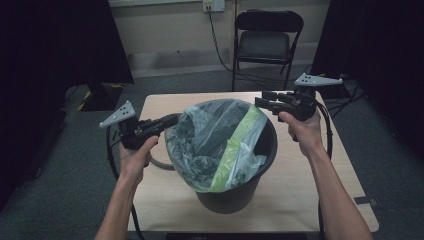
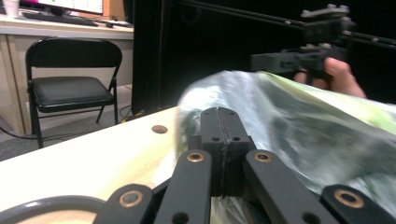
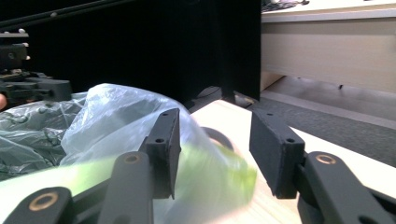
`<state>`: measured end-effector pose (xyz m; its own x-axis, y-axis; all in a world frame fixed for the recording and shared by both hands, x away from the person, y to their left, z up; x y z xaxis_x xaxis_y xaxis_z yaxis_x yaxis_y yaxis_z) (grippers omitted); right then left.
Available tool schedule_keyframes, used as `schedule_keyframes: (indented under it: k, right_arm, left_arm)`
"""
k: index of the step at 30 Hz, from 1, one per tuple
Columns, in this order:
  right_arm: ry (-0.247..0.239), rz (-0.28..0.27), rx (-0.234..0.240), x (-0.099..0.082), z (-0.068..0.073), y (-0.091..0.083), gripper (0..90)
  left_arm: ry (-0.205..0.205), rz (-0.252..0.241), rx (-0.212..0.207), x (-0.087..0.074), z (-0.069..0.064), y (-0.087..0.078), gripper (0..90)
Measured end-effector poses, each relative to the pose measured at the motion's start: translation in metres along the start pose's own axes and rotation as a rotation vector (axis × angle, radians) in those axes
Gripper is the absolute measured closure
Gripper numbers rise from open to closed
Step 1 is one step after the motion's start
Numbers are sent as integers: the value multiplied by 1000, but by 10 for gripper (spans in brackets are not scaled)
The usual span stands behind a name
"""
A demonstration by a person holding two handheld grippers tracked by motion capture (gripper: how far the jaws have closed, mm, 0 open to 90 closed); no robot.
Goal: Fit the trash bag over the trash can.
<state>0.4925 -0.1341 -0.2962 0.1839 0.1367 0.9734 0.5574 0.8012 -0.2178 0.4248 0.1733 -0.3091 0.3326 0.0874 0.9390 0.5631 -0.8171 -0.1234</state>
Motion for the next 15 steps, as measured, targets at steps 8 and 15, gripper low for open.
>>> schedule_keyframes:
  k: [8,15]
  right_arm:
    - [-41,47,56,4,15,6,511]
    - [-49,96,72,2,14,16,563]
  left_arm:
    - [0,-75,-2,2,-11,-24,821]
    - [3,-54,25,14,2,8,696]
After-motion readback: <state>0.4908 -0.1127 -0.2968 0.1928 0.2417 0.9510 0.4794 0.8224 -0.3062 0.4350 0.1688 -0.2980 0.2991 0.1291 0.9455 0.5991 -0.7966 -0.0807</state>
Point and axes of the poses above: each handheld gripper's, and its own axes: y roughly forward along the jaws, x roughly out of its top, z roughly to its left, the point moved 8 cm from there along y, roughly forward along the jaws, and after that the axes turned 8 degrees about -y, right-handed, at the moved point
